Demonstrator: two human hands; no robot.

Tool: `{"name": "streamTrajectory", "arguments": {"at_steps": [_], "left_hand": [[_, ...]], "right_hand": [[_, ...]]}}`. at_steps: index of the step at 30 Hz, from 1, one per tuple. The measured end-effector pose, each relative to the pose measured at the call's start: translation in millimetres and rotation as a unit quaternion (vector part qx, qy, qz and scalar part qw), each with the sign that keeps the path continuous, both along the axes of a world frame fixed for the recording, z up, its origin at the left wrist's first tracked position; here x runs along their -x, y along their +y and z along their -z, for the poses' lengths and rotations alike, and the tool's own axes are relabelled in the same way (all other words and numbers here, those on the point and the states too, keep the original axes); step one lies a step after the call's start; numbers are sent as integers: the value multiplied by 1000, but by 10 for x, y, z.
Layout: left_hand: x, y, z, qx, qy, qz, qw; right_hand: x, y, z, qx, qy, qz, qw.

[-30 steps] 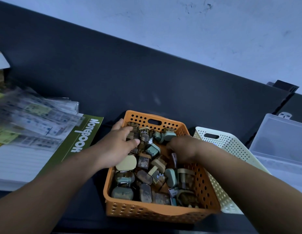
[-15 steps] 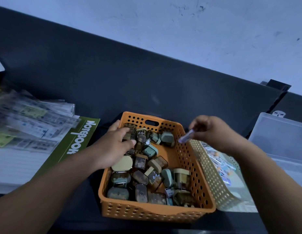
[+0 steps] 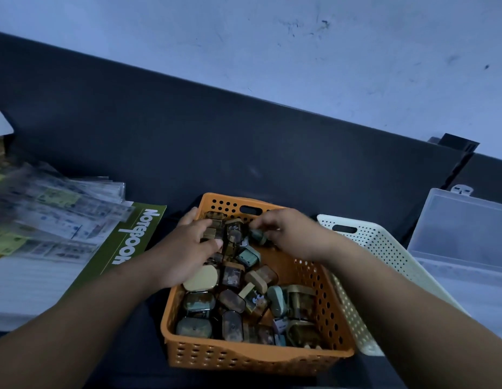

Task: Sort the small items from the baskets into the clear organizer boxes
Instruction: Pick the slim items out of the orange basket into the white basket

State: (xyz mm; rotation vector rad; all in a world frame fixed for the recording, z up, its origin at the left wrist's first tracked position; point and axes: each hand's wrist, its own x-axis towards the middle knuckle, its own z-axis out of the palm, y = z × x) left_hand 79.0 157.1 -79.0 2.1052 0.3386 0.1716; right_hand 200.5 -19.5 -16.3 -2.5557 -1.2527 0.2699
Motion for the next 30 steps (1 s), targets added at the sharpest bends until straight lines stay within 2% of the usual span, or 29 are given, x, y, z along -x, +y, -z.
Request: {"name": "streamTrajectory", "arguments": {"at_steps": [3, 6, 11, 15, 21, 26, 30], "left_hand": [[10, -12, -10, -1, 1, 0, 1000], [9, -6, -10, 1, 3, -2, 1000], [5, -2, -8, 8, 9, -2, 1000], [1, -6, -16, -1, 14, 1, 1000], [35, -11, -39, -20, 17, 4, 1000], [50, -21, -48, -8, 18, 5, 1000], [52, -20, -41, -7, 18, 3, 1000]], "right_hand": [[-45, 300, 170, 88, 15, -44, 995], [-112, 340, 225, 143, 33, -38, 988], [-192, 35, 69, 97, 100, -31, 990], [-210, 107, 38, 14, 67, -4, 998], [-159, 431, 220, 114, 72, -57, 989], [-283, 181, 57, 120, 121, -27, 985], [-352, 122, 44, 71, 101, 29, 992]]}}
